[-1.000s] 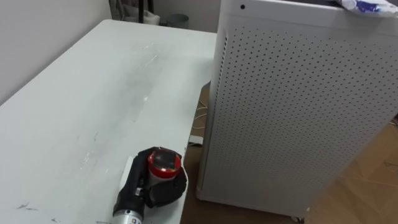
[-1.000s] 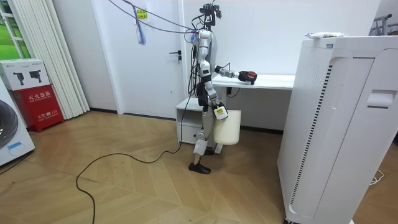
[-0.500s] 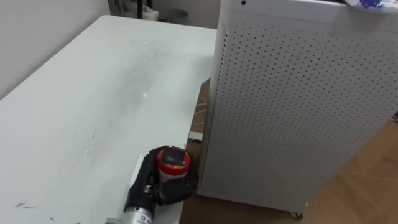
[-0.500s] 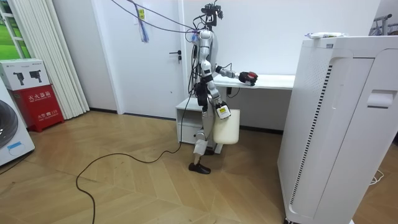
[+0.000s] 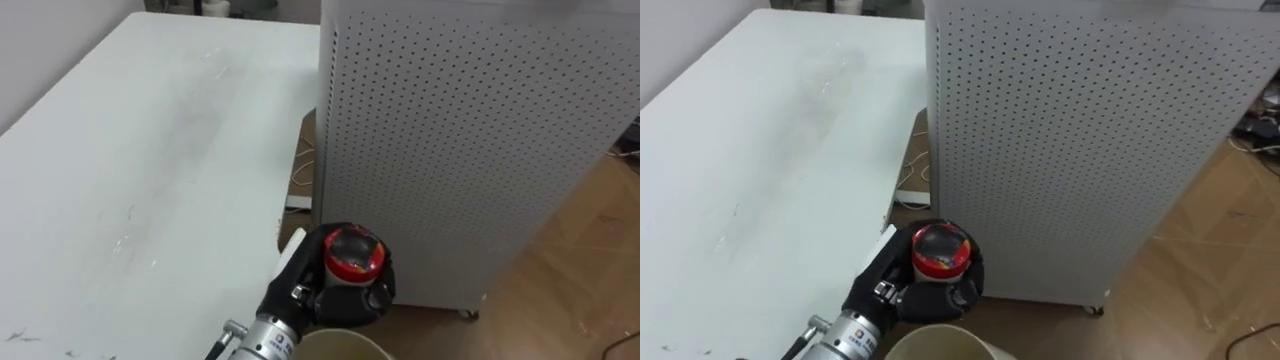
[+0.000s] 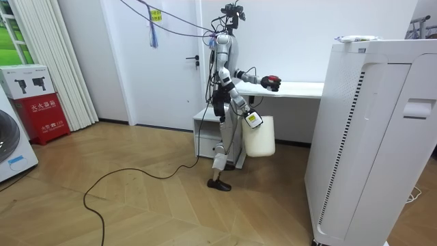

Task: Pick garbage

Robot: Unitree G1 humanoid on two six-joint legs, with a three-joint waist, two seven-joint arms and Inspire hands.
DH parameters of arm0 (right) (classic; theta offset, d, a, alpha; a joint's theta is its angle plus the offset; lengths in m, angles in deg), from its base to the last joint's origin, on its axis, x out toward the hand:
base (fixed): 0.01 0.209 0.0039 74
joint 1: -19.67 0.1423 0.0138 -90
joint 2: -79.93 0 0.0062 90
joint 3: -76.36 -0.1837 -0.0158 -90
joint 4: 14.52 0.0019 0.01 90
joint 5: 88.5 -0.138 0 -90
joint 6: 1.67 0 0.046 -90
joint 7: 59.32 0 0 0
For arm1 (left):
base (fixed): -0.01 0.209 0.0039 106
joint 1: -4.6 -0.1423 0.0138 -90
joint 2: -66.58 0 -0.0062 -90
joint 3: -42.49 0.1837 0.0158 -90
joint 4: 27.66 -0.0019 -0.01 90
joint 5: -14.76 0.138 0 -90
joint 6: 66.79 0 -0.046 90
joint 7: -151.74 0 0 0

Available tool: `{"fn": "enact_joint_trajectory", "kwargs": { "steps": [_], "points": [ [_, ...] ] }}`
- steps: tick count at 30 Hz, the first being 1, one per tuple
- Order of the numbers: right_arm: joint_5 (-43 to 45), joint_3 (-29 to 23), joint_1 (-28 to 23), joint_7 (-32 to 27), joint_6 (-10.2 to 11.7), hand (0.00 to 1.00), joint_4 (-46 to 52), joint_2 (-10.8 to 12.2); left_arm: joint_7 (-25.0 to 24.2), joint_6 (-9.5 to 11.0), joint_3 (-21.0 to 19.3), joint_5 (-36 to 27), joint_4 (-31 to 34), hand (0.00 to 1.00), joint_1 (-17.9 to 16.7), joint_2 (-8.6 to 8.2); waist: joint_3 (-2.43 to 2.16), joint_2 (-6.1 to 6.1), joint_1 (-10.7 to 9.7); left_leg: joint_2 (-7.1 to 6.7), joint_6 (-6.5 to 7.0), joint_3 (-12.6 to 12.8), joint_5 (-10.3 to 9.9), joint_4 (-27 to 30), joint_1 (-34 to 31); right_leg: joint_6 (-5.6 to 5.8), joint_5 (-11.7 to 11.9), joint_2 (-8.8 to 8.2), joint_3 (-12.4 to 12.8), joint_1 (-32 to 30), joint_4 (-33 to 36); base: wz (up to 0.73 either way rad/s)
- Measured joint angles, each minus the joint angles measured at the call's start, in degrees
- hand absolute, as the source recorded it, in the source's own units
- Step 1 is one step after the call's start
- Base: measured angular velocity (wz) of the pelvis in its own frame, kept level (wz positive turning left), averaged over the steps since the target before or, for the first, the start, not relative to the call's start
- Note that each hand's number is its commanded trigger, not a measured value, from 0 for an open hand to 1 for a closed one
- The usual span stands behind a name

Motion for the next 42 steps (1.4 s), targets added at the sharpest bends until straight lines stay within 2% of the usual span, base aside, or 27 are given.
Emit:
{"fn": "enact_joint_trajectory", "kwargs": {
  "steps": [14,17,19,24,26,27,28,29,30,37,42],
  "points": [
    [-1.03,-0.01,0.82,-1.74,0.00,1.00,1.25,-0.53,-3.34,-0.02,0.43,-0.98,-0.07,1.00,-0.05,0.23,0.08,0.09,-0.16,0.18,0.20,2.49,0.12,0.09,-1.60,-0.12,0.08,-0.10,2.00,-3.36,1.18,-0.10],
    [-0.95,-0.10,0.84,-1.86,0.00,1.00,1.41,-0.54,-3.97,-0.04,0.64,-0.96,-0.43,1.00,-0.05,0.47,0.22,0.31,-0.21,0.31,0.22,2.95,0.11,0.08,-1.80,-0.13,0.08,-0.09,2.20,-4.07,1.88,-0.07],
    [-0.96,-0.12,0.84,-1.87,0.01,1.00,2.20,-0.58,-4.82,-0.11,0.82,-0.97,-0.52,1.00,-0.06,1.26,0.25,0.37,-0.30,0.46,0.22,3.33,0.10,0.11,-2.41,-0.13,0.08,-0.06,2.21,-5.07,2.43,-0.08],
    [-0.36,-0.14,0.85,-1.86,0.04,1.00,3.18,-0.82,-6.00,-0.17,1.32,-0.92,-0.55,1.00,-0.38,2.03,0.70,1.18,-0.58,0.51,0.23,3.63,0.11,0.05,-2.54,-0.13,0.08,-0.11,2.14,-5.76,3.07,-0.04],
    [-0.28,-0.14,0.85,-1.84,0.15,1.00,3.29,-0.85,-6.22,-0.17,1.32,-0.92,-0.55,1.00,-0.38,2.23,0.74,1.33,-0.73,0.53,0.23,3.65,0.11,0.01,-2.55,-0.20,0.03,-0.10,2.11,-5.83,3.13,0.00],
    [-0.28,-0.14,0.85,-1.83,0.25,1.00,3.30,-0.88,-6.26,-0.17,1.33,-0.92,-0.55,0.94,-0.37,2.24,0.73,1.39,-0.78,0.54,0.22,3.66,0.11,-0.02,-2.55,-0.23,0.02,-0.10,2.03,-5.84,3.14,0.00],
    [-0.29,-0.14,0.85,-1.84,0.36,1.00,3.30,-0.94,-6.40,-0.17,1.38,-0.93,-0.56,0.74,-0.38,2.24,0.73,1.44,-0.79,0.56,0.22,3.66,0.11,-0.01,-2.56,-0.23,0.02,-0.10,1.93,-5.84,3.14,0.00],
    [-0.29,-0.14,0.85,-1.85,0.41,1.00,3.30,-0.99,-6.50,-0.17,1.44,-0.93,-0.56,0.29,-0.38,2.29,0.73,1.46,-0.78,0.56,0.22,3.66,0.11,-0.01,-2.57,-0.23,0.02,-0.10,1.92,-5.84,3.12,0.00],
    [-0.29,-0.14,0.85,-1.85,0.48,1.00,3.30,-1.10,-6.74,-0.17,1.61,-0.93,-0.56,0.00,-0.38,2.47,0.72,1.48,-0.78,0.56,0.22,3.66,0.11,-0.02,-2.58,-0.23,0.02,-0.10,1.88,-5.84,3.09,0.00],
    [-0.31,-0.10,0.85,-1.84,0.72,1.00,3.30,-1.28,-7.56,-0.40,2.43,-0.92,-0.55,0.00,-0.39,3.41,0.56,1.80,-0.80,0.58,0.22,3.65,0.11,-0.02,-2.68,-0.23,0.02,-0.10,1.72,-5.90,3.07,0.00],
    [-0.31,-0.05,0.84,-1.72,0.76,1.00,3.29,-1.28,-7.76,-0.39,2.44,-0.94,-0.54,0.00,-0.39,3.39,0.31,2.25,-0.79,0.57,0.22,3.66,0.12,-0.01,-2.43,-0.23,0.02,-0.11,1.75,-5.71,3.08,0.00]
  ]
}}
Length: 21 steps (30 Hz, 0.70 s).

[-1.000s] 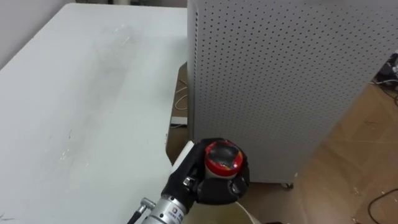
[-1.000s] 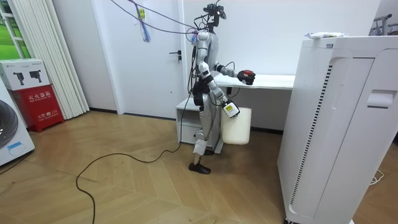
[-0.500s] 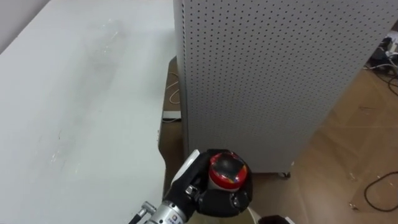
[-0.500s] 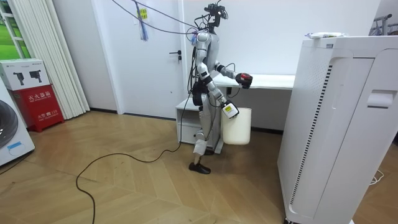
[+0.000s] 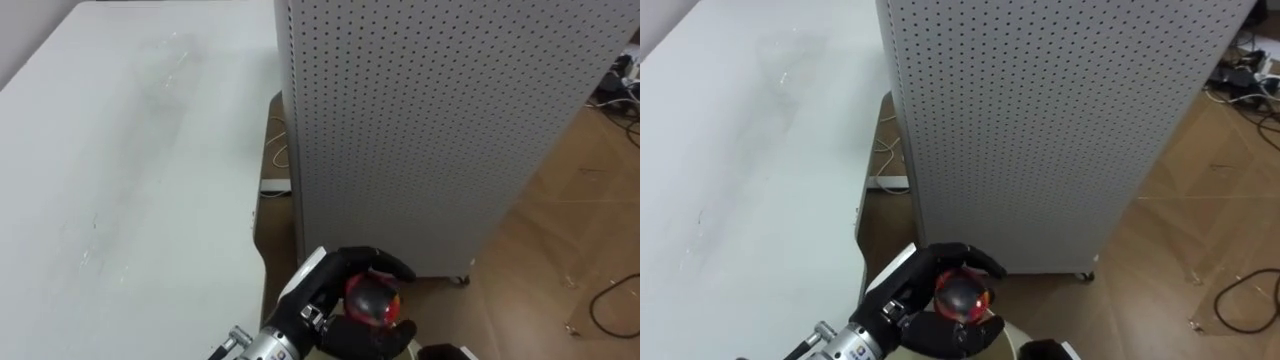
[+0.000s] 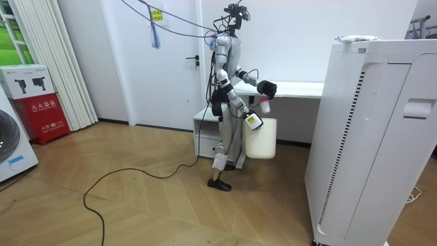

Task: Pick garbage

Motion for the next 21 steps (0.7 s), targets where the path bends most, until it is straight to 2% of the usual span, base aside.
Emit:
{"fn": "enact_joint_trajectory", "kwargs": {
  "steps": [6,12,21],
  "points": [
    [0.15,0.22,-0.32,-0.43,-0.46,1.00,-0.18,0.13,-0.89,0.00,0.00,-0.02,0.04,0.00,0.00,-0.13,0.07,0.20,0.22,-0.01,0.04,0.11,0.03,0.06,0.01,-0.01,0.00,-0.07,-0.01,0.01,0.04,0.00],
    [0.17,0.09,-0.15,-0.10,-0.53,1.00,-0.14,-1.55,-1.24,-0.01,-0.01,-0.02,0.04,0.00,0.02,-0.06,0.06,0.29,-0.07,0.04,0.04,0.17,0.03,-0.01,0.00,-0.01,0.00,-0.01,-0.02,-0.03,0.08,0.00],
    [0.16,0.07,-0.11,-0.09,-0.47,1.00,0.25,-1.56,-1.88,-0.01,-0.10,0.07,0.06,0.00,0.02,0.00,0.06,0.23,-0.10,0.02,0.03,0.20,0.03,-0.21,0.38,-0.02,-0.01,0.05,0.35,0.11,0.16,0.00]
  ]
}}
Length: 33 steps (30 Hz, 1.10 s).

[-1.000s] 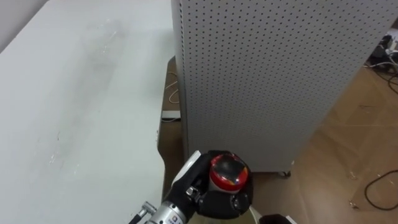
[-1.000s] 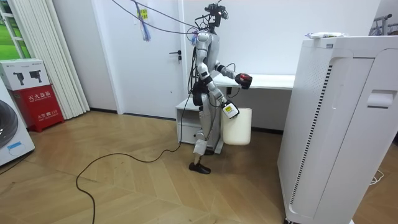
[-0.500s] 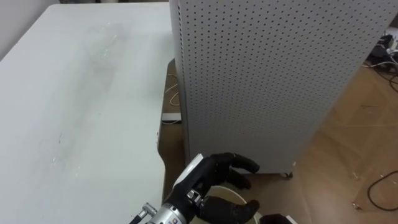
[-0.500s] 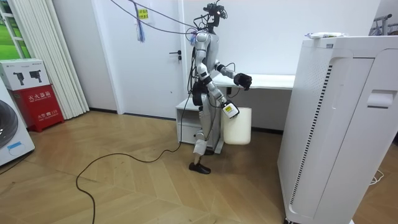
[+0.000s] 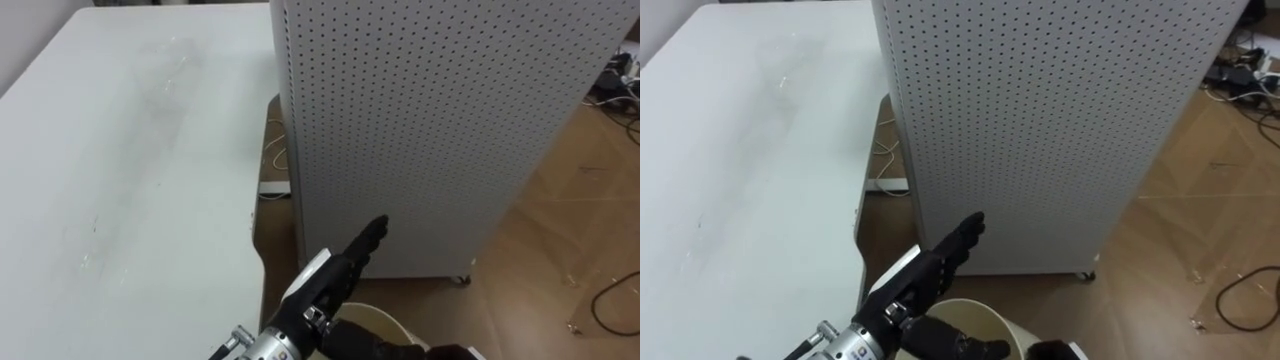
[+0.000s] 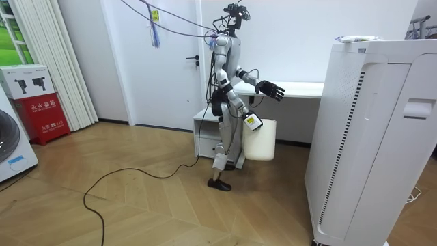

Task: Pick garbage

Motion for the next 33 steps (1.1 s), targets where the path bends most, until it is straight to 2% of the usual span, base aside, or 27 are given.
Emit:
{"fn": "enact_joint_trajectory", "kwargs": {
  "steps": [8,14,16,19,26,28,30,32,33],
  "points": [
    [-0.12,0.09,-0.92,-0.81,0.02,1.00,2.41,-0.07,1.55,0.08,-0.70,0.05,4.62,0.00,-0.04,0.39,0.06,-1.00,0.27,0.07,-0.03,0.74,-0.02,-0.50,2.37,-0.26,-0.16,0.07,0.19,1.52,-0.17,-0.06],
    [0.15,-0.66,-2.75,-0.56,0.44,1.00,4.90,-0.05,4.14,0.34,-5.94,2.27,13.06,0.00,-1.55,0.55,-0.09,-1.74,0.94,0.34,-0.64,1.16,-0.51,-0.73,5.06,-0.54,-0.07,1.19,3.22,2.47,-0.19,-0.27],
    [0.12,-0.66,-3.30,-0.62,0.46,1.00,6.45,-0.13,5.20,0.67,-7.27,2.72,14.79,0.00,-1.66,1.27,-0.22,-1.83,0.80,0.15,-0.72,1.00,-0.59,-1.92,6.99,-0.75,0.06,1.57,4.80,3.10,-0.15,-0.45],
    [0.04,-0.67,-4.39,-0.62,0.58,1.00,6.94,-0.19,5.32,1.09,-7.31,4.82,16.05,0.00,-1.87,2.20,-0.73,-2.29,0.70,-0.03,-0.79,1.01,-0.64,-2.46,7.85,-0.86,0.14,1.98,6.23,3.12,-0.22,-0.30],
    [-0.01,-2.75,-6.45,-0.36,0.58,1.00,6.32,-0.31,5.81,1.23,-8.09,6.60,17.07,0.00,-1.90,2.64,-0.80,-2.29,0.60,-0.68,-0.72,1.33,-0.91,-2.88,9.23,-0.87,0.46,2.45,8.23,2.42,0.86,-0.23],
    [-0.07,-2.74,-6.86,0.29,0.53,1.00,6.02,-0.30,7.67,1.29,-9.19,6.70,17.06,0.00,-2.49,2.30,-0.82,-2.38,1.74,-1.04,-0.62,1.37,-1.16,-2.84,10.39,-0.88,0.50,2.78,9.47,2.03,2.02,-0.73],
    [-0.34,-2.55,-6.90,0.55,0.44,1.00,5.55,-0.26,8.29,1.30,-9.95,6.82,17.06,0.00,-2.85,2.28,-0.80,-2.34,2.78,-0.76,-0.67,3.06,-1.94,-2.63,11.72,-1.23,0.89,3.07,8.76,1.36,3.20,-0.94],
    [-0.34,-2.54,-6.56,0.64,0.47,1.00,4.16,-0.16,10.03,1.49,-10.39,7.90,17.07,0.00,-2.88,2.47,-0.85,-2.21,3.27,-0.39,-0.48,4.66,-2.66,-2.59,12.22,-1.76,2.10,2.88,5.54,0.72,3.51,-0.77],
    [-0.34,-2.54,-6.54,0.63,0.46,1.00,3.81,-0.16,10.29,1.54,-10.45,8.17,17.08,0.00,-2.88,2.41,-0.85,-2.21,3.55,-0.37,-0.38,4.85,-2.79,-2.90,12.15,-1.90,2.45,2.84,4.88,0.50,3.48,-0.58]
  ]
}}
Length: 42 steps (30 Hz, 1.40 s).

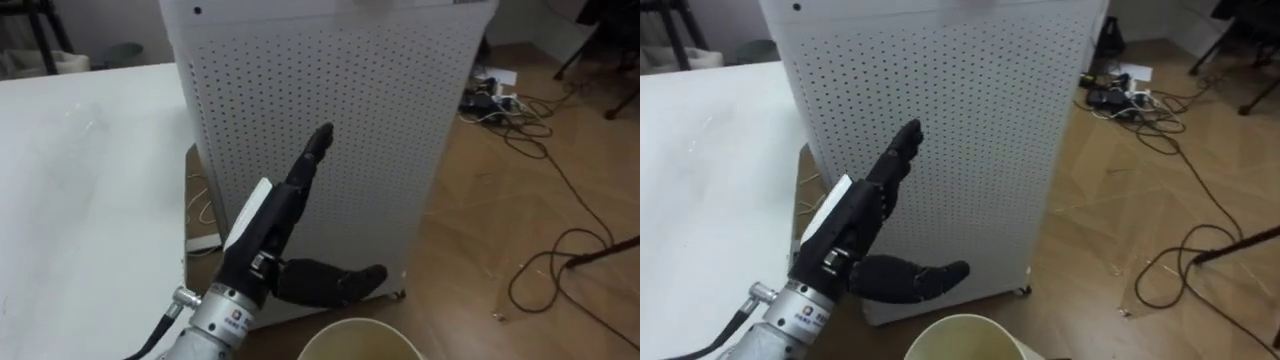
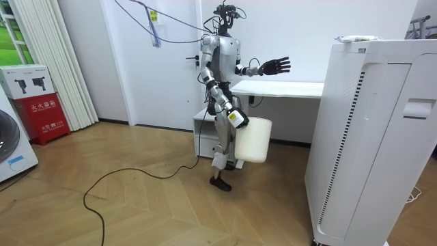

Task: Pick garbage

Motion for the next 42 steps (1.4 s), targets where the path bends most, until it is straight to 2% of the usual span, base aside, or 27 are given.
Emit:
{"fn": "enact_joint_trajectory", "kwargs": {
  "steps": [1,2,4,8,10,12,14,18,20,23,24,26,27,28,30,31,32,33,34,35,36,37,38,39,40,41,42],
  "points": [
    [0.00,-0.01,-0.05,-0.06,0.00,1.00,-0.53,0.00,0.70,0.00,-0.21,2.01,0.00,0.00,-0.03,-0.08,0.01,0.06,0.66,0.53,0.14,1.21,-0.13,-0.41,0.05,-0.20,0.64,-0.04,-0.75,-0.31,-0.14,-0.49],
    [0.00,-0.01,-0.09,-0.04,0.00,1.00,-0.94,0.02,1.03,0.01,-0.45,3.65,0.05,0.00,-0.03,-0.21,-0.04,0.21,0.78,0.85,0.26,2.63,-0.19,-0.62,0.29,-0.46,0.88,-0.42,-2.73,-0.31,-0.02,-0.44],
    [0.00,-0.02,-0.08,0.07,0.00,1.00,-2.04,0.01,1.18,0.00,-1.16,5.33,0.19,0.00,-0.04,-0.49,-0.05,0.33,1.17,0.90,0.23,4.19,-0.25,-0.74,1.32,-1.24,0.26,-1.50,-5.73,-0.32,1.47,-0.23],
    [0.27,0.01,-0.09,0.09,-0.02,1.00,-2.50,-0.06,2.00,0.09,-3.46,5.86,2.99,0.00,-0.04,-0.92,-0.17,0.55,1.84,0.71,-0.24,3.17,-0.09,-0.82,1.10,-1.69,0.52,-1.09,-6.39,-0.64,0.53,-0.07],
    [0.31,-0.08,-0.06,0.12,0.00,1.00,-2.38,-0.08,4.32,1.48,-5.07,5.88,4.06,0.00,-0.11,-1.01,-0.20,0.54,2.00,0.80,-0.29,1.54,-0.04,-0.80,1.14,-1.89,0.97,-0.51,-6.55,-0.19,-0.86,-0.03],
    [0.29,-0.11,-0.07,0.09,0.03,1.00,-2.27,-0.12,5.70,1.88,-5.79,5.89,4.11,0.00,-0.21,-0.94,-0.21,0.55,1.93,0.97,-0.31,0.99,-0.03,-0.80,1.29,-1.89,0.97,-0.48,-7.32,0.40,-1.24,0.08],
    [0.29,-0.16,-0.06,0.05,0.06,1.00,-2.02,-0.11,7.43,1.89,-6.44,7.63,4.25,0.00,-0.43,-0.92,-0.21,0.54,1.91,1.18,-0.41,0.89,0.03,-0.84,1.43,-1.95,1.02,-0.45,-8.02,0.82,-1.94,0.08],
    [0.69,-0.34,-0.08,0.23,0.68,1.00,-2.00,-0.10,11.37,1.93,-7.17,16.54,5.86,0.00,-2.62,-0.31,-0.22,0.55,1.91,1.87,-0.67,0.84,-0.11,-0.77,1.64,-1.98,1.00,0.09,-8.77,1.51,-2.90,0.02],
    [1.21,-0.63,-0.11,1.09,0.74,1.00,-1.98,-0.10,12.15,1.95,-7.54,18.92,6.87,0.00,-3.52,-0.37,-0.22,0.54,1.92,2.17,-0.93,1.03,-0.26,-0.30,1.59,-2.29,0.84,0.13,-10.30,1.54,-2.86,-0.08],
    [1.14,-0.34,-0.24,1.77,0.75,1.00,-2.01,0.35,13.75,1.95,-9.01,20.22,6.86,0.00,-3.51,-0.87,-0.13,0.40,3.07,3.46,-1.74,2.09,-0.77,5.39,0.92,-3.40,0.35,0.15,-12.50,2.71,-2.72,-0.35],
    [1.13,0.36,-0.33,2.17,0.75,1.00,-2.02,0.35,14.78,2.05,-9.60,20.18,6.86,0.00,-3.51,-0.91,-0.05,0.31,3.45,4.11,-1.86,1.94,-0.84,9.39,0.28,-4.06,-0.07,0.12,-13.19,3.50,-2.49,-0.41],
    [1.18,0.43,-0.57,3.53,0.75,1.00,-1.99,0.36,16.15,2.57,-11.05,20.12,6.96,0.00,-3.46,-1.25,0.08,0.49,3.62,5.67,-1.88,0.09,-0.84,18.86,-2.80,-5.21,-1.65,0.31,-12.59,4.45,-1.67,-0.30],
    [1.18,0.44,-0.71,3.83,0.75,1.00,-1.98,0.35,16.34,2.77,-11.22,20.07,6.99,0.00,-3.46,-1.11,0.09,0.50,3.60,5.88,-2.30,-1.08,-0.52,21.85,-4.31,-5.54,-2.16,0.60,-12.37,4.67,-1.46,0.00],
    [1.14,0.36,-0.93,3.89,0.74,1.00,-2.01,0.41,16.82,3.55,-11.25,20.03,7.06,0.00,-3.46,-0.99,0.49,0.09,3.42,5.77,-3.28,-4.54,-0.55,25.28,-6.97,-6.05,-3.26,1.02,-11.39,5.34,-1.12,0.11],
    [0.77,-0.09,-1.56,3.87,0.74,1.00,-2.02,0.21,17.61,5.21,-10.71,21.04,7.07,0.00,-3.47,-1.31,0.23,-0.36,3.17,4.25,-3.84,-7.84,-0.10,25.36,-8.72,-5.46,-4.61,1.13,-10.81,5.55,-1.02,0.35],
    [0.41,-0.78,-1.42,3.76,0.77,1.00,-2.48,-0.01,17.88,6.80,-10.45,21.11,7.06,0.00,-3.06,-1.33,0.41,-0.50,3.32,2.19,-2.85,-8.81,-0.71,23.81,-10.46,-5.39,-4.95,1.16,-9.42,5.55,-1.14,0.47],
    [0.30,-0.94,-1.33,3.55,0.80,1.00,-3.08,-0.11,18.14,7.49,-10.29,20.95,7.05,0.00,-3.06,-1.38,0.60,-0.92,3.71,1.16,-2.64,-8.72,-0.83,22.21,-11.49,-5.37,-4.97,1.16,-8.11,5.61,-1.35,0.45],
    [0.27,-0.88,-1.45,2.70,0.81,1.00,-4.44,-0.20,18.49,8.19,-10.06,20.91,7.05,0.00,-3.23,-1.77,0.69,-1.42,5.16,-0.76,-2.90,-8.75,-0.37,17.18,-13.74,-5.34,-4.95,1.16,-5.28,5.90,-1.96,0.22],
    [0.28,-0.86,-1.60,1.97,0.80,1.00,-5.73,-0.98,18.72,8.44,-10.04,20.99,7.07,0.00,-3.28,-2.37,0.71,-1.49,6.58,-1.77,-3.37,-9.34,1.63,11.04,-15.73,-5.32,-4.95,1.30,-3.03,6.18,-2.18,0.11],
    [0.36,-0.82,-1.65,1.85,0.78,1.00,-6.25,-1.33,18.74,8.47,-10.19,21.14,7.07,0.00,-3.36,-2.64,0.52,-1.17,7.38,-2.08,-3.32,-10.41,3.32,8.32,-16.76,-5.34,-4.98,1.39,-2.70,6.35,-2.27,-0.18],
    [0.63,-0.61,-1.76,1.84,0.67,1.00,-6.65,-1.81,18.75,8.56,-10.85,21.97,7.07,0.00,-3.41,-2.97,0.25,-0.55,9.27,-2.15,-3.15,-12.97,6.30,3.24,-18.18,-5.16,-5.73,1.74,-1.79,6.67,-1.69,-0.33],
    [0.88,0.16,-1.87,1.95,0.66,1.00,-6.63,-2.12,19.20,8.66,-11.71,22.93,7.07,0.00,-3.41,-3.15,-0.01,0.51,9.91,-1.48,-3.17,-14.95,9.53,0.73,-18.65,-4.61,-7.36,2.01,-1.31,7.41,-0.38,-0.41],
    [1.25,0.46,-2.25,2.23,0.64,1.00,-6.57,-2.09,20.03,8.91,-12.29,23.89,7.05,0.00,-3.56,-3.12,-0.53,0.74,9.84,-1.61,-2.36,-14.50,12.34,1.35,-18.01,-3.57,-9.73,1.63,-0.97,7.57,1.66,-0.34],
    [1.26,0.51,-2.28,2.46,0.64,1.00,-6.49,-2.02,20.51,9.23,-12.63,24.53,7.07,0.00,-3.55,-3.10,-0.61,0.59,9.89,-1.78,-1.72,-13.41,12.97,1.65,-17.39,-2.93,-10.85,0.95,-1.09,7.73,2.70,-0.31],
    [1.14,0.59,-2.39,2.86,0.65,1.00,-5.93,-2.01,21.40,9.85,-12.70,25.12,7.08,0.00,-3.57,-2.93,-0.43,-0.02,9.72,-2.03,-1.36,-11.41,13.22,2.78,-16.64,-1.87,-12.17,-0.36,-1.19,8.50,3.43,-0.24],
    [0.88,0.60,-2.52,2.89,0.65,1.00,-5.63,-2.01,21.58,10.12,-12.52,25.13,7.09,0.00,-3.57,-2.82,-0.37,-0.19,9.60,-2.32,-1.13,-11.10,13.26,3.53,-16.47,-1.57,-12.43,-0.85,-1.21,9.01,3.50,-0.23],
    [0.56,0.64,-2.59,3.18,0.66,1.00,-5.30,-1.89,21.70,10.63,-12.17,25.24,7.08,0.00,-3.49,-2.41,-0.34,-0.69,9.43,-2.83,1.21,-10.14,12.13,5.49,-16.35,-0.83,-13.49,-1.95,-1.45,9.76,3.84,-0.19]
  ]
}}
